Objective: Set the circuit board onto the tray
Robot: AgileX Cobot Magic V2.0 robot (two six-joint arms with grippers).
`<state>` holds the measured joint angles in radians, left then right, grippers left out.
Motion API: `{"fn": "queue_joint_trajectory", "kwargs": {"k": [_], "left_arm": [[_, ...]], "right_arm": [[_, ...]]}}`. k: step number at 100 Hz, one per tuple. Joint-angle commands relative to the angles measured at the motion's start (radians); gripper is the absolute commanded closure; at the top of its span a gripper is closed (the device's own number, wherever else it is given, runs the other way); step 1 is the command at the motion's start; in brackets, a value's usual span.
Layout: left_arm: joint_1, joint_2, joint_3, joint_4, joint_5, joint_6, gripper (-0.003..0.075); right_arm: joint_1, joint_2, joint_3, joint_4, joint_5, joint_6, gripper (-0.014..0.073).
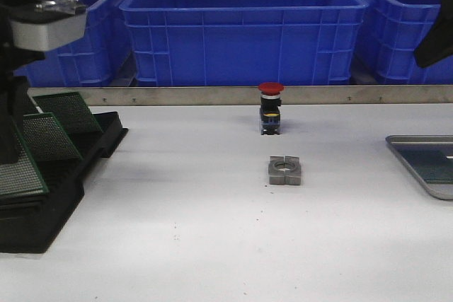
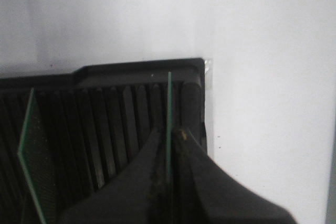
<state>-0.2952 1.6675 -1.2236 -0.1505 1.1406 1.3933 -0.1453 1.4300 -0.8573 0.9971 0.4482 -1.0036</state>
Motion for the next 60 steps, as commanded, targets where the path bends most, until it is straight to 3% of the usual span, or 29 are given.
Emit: {"fn": "queue_joint_trajectory", "kwargs": {"k": [1,37,50,60], "left_arm": [[-0.022,-0.052,-0.082,-0.099,0.077,-0.009,0.0737],[-0.075,-0.052,-0.178,-0.676,0.089,0.0,0.0737],[-0.093,-0.05,-0.178,-0.802,0.076,0.0,0.0737],[-0.113,-0.05,-0.178,-0.861,0.07,0.0,0.0737]], "right_arm": [[-0.006,-0.07,-0.025,0.019,0.051,-0.031,-0.0028],[0.016,-0.164,-0.025,0.019,0.336,-0.25,-0.0028],[0.084,-0.161,-0.025,0.019,0.495,-0.396,-0.0028],[0.168,-0.157,-0.025,0.021,0.516,-0.457,-0.0028]]}}
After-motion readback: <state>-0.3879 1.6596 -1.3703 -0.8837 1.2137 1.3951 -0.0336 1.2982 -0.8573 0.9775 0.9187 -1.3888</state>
